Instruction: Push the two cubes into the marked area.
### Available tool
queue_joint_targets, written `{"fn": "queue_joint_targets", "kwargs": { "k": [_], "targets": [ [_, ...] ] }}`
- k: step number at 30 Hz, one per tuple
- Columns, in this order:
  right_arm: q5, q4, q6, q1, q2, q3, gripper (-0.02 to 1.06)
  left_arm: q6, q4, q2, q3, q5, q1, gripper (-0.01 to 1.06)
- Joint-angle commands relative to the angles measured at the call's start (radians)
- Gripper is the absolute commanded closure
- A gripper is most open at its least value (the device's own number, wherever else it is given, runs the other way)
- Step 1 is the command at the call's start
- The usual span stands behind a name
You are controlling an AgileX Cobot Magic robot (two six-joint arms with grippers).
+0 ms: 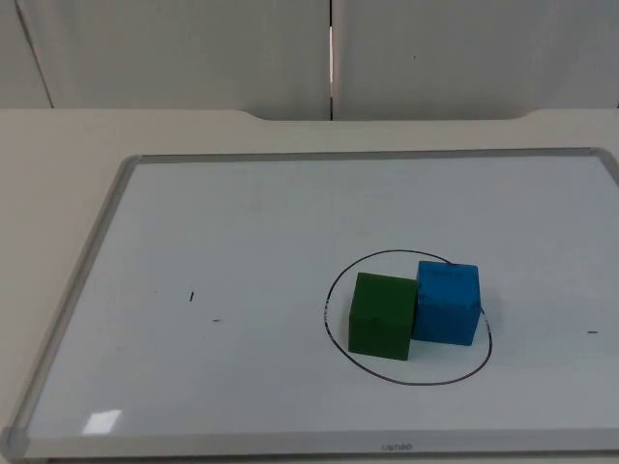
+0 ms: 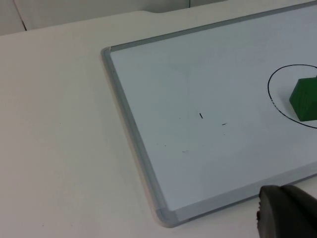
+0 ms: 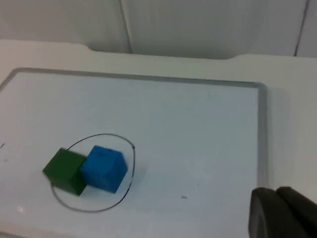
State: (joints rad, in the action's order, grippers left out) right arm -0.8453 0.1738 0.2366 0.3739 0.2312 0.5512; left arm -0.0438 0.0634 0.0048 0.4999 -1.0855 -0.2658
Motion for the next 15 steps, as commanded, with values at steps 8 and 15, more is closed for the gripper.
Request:
{"fn": "queue_joint_targets", "kwargs": {
  "k": [8,15],
  "targets": [
    [-0.151,-0.203,-0.276,-0.004,-0.157,-0.003,1.03,0.008,-0.003,-0.005,-0.006,0.012,0.001,1.05],
    [-0.19,-0.191,-0.278,-0.002,-0.231,-0.003,1.03,0.008,-0.003,-0.005,-0.006,0.012,0.001,1.05]
  ]
}}
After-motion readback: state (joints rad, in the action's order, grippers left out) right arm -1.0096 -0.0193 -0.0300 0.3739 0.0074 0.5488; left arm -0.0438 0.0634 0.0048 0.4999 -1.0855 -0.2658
